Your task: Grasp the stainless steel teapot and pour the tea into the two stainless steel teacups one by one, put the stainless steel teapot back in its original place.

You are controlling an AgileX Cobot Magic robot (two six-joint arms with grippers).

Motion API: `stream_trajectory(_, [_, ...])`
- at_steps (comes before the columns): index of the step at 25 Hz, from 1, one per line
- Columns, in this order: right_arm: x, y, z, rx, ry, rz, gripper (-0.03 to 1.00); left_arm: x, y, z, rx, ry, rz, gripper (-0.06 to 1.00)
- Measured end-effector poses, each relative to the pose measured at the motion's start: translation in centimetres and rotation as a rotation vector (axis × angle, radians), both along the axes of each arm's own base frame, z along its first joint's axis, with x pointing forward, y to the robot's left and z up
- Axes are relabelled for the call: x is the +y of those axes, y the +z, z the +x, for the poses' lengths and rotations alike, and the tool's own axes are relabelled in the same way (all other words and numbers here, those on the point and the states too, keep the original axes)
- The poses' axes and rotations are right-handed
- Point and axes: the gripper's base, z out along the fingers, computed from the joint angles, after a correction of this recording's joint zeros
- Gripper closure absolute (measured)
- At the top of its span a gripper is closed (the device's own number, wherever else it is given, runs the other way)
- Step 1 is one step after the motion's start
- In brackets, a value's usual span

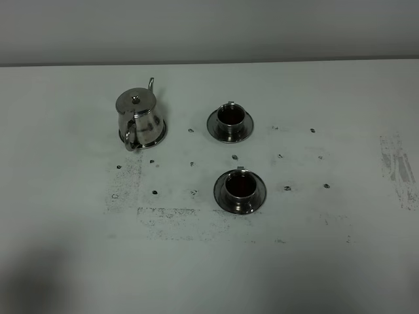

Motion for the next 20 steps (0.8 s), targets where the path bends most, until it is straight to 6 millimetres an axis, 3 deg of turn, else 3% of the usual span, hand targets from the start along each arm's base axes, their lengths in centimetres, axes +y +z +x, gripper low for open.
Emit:
stream_trajectory(5, [0.0,0.0,0.0,0.000,0.000,0.000,0.38,0.2,0.1,-0.5,-0.034,0.050,-0.019,0.51])
stream_trajectory(13, [0.0,0.0,0.0,0.000,0.000,0.000,0.38,0.6,0.5,-4.6,-0.302,0.118,-0.074,0.52])
stream_trajectory(20, [0.0,0.0,0.0,0.000,0.000,0.000,0.38,0.5,0.4,-5.0,-0.326,0.115,-0.089,0.56])
